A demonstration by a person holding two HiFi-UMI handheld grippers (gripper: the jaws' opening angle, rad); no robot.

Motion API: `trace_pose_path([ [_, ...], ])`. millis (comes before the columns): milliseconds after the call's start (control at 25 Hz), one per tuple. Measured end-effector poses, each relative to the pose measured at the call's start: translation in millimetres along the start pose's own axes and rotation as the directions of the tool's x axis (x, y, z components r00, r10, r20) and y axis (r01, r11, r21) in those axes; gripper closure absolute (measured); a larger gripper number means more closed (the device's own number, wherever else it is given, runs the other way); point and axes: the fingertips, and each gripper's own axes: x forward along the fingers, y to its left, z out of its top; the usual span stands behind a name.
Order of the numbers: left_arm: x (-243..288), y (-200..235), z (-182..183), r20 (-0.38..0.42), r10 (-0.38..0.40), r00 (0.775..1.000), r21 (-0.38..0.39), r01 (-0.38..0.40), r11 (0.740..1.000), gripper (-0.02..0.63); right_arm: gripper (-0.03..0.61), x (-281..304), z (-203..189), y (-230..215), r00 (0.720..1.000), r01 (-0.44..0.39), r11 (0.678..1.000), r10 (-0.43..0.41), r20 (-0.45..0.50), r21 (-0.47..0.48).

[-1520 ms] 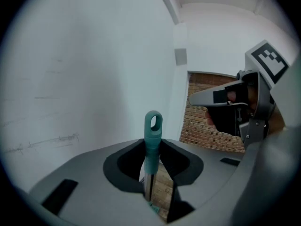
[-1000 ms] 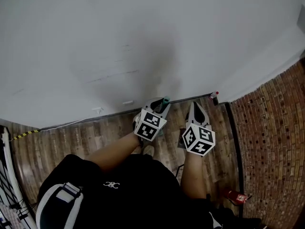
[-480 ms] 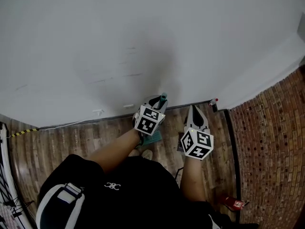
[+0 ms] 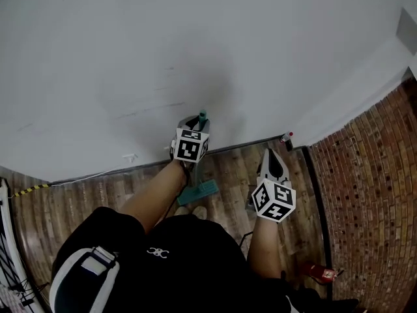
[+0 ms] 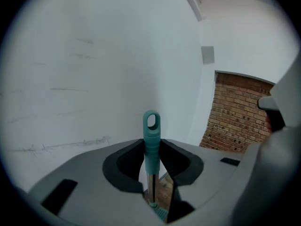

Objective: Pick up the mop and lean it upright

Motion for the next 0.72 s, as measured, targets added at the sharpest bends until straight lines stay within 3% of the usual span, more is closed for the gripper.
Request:
trace_pose_path([
  [240,14,34,2,-0.020,0.062,0.998,-0.051,-0.063,0.997,0.511,0.565,-5,-6,-11,1.000,0.018,1.000,-0.018,-0.011,0.020],
  [440,27,54,0,-0.065,0.117,0.991,-0.014,-0.119,0.993,0.509,0.565,-5,-8,-12,1.000,0.021,0.999,-0.021,-0.017,0.024],
  [720,24,63,0,-0.057,0.181,0.982,-0.002,-0.181,0.983,0.388,0.565,0,-9,-10,1.000,0.016,1.000,-0.016,-0.025,0.022],
])
